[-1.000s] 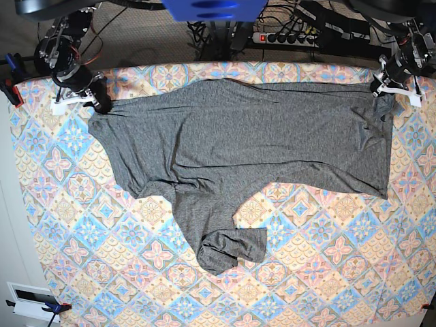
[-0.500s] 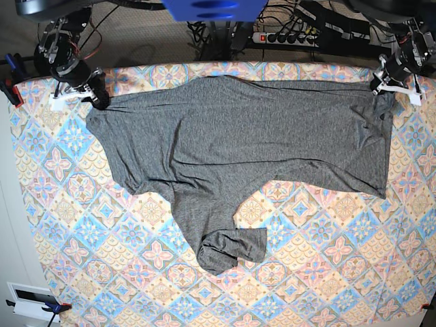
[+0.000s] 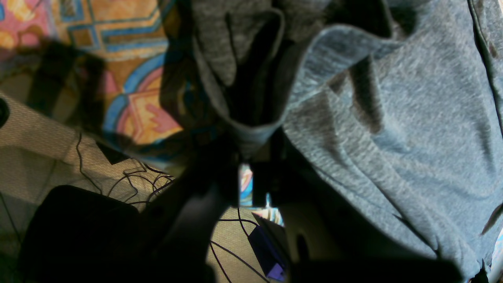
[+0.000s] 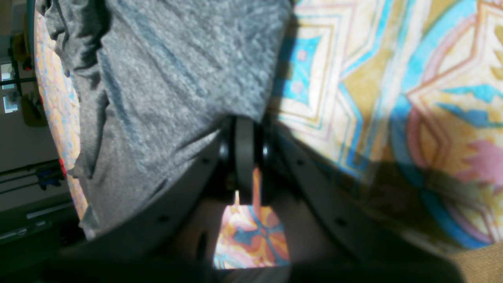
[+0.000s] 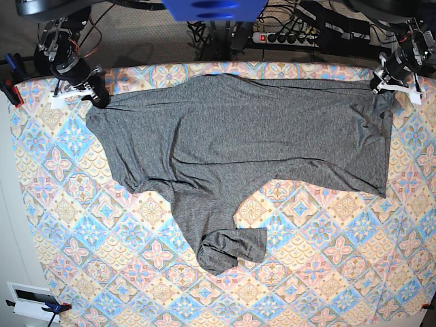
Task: Layout the t-shirt on the table in an organized manner, then fold the t-shirt properly
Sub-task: 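Pull both shoulder corners outward and lay the shirt flat, then release the shoulder corner with the right gripper and raise it away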
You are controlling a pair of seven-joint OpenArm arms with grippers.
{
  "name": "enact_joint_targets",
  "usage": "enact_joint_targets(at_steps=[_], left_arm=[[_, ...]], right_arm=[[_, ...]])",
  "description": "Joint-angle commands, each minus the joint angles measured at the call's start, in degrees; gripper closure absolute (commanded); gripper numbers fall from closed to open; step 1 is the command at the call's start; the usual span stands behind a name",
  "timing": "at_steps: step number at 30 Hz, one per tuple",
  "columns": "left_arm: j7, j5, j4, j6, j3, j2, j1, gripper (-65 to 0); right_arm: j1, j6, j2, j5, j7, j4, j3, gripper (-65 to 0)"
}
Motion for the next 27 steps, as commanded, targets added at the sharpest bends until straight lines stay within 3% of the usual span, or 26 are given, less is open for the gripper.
enact_joint_targets(at_steps=[1, 5, 8, 13, 19, 23, 27], left_arm=[[0.01, 1.78, 0.43, 0.94, -0.62, -0.77, 0.70, -5.4], [0.01, 1.78, 0.43, 0.94, -0.62, -0.69, 0.70, -20.8], [0.01, 1.70, 0.43, 0.94, -0.62, -0.69, 0.70, -27.3], [0.01, 1.70, 0.43, 0.94, -0.62, -0.60, 0.70, -27.2], [0.01, 1.70, 0.26, 0.94, -0.62, -0.60, 0.70, -27.2], [0.01, 1.70, 0.26, 0.94, -0.53, -0.60, 0.70, -27.2], [0.01, 1.78, 0.26, 0.94, -0.35, -0.60, 0.70, -27.2]], right_arm=[[-0.82, -2.26, 0.87, -3.45, -1.38, -0.01, 0.46, -3.0], [-0.56, -2.26, 0.87, -3.45, -3.93, -0.01, 0.72, -10.7], [-0.65, -2.26, 0.87, -3.45, -3.93, 0.08, 0.72, -15.5], [-0.82, -2.26, 0.87, -3.45, -4.36, 1.57, 2.31, -19.9], [-2.76, -2.26, 0.96, -3.45, -4.45, 5.62, 7.58, -20.8], [-4.07, -2.26, 3.69, -3.45, -4.45, 8.08, 9.16, -20.5], [-5.13, -2.26, 4.04, -3.45, -5.24, 11.77, 8.99, -20.3]])
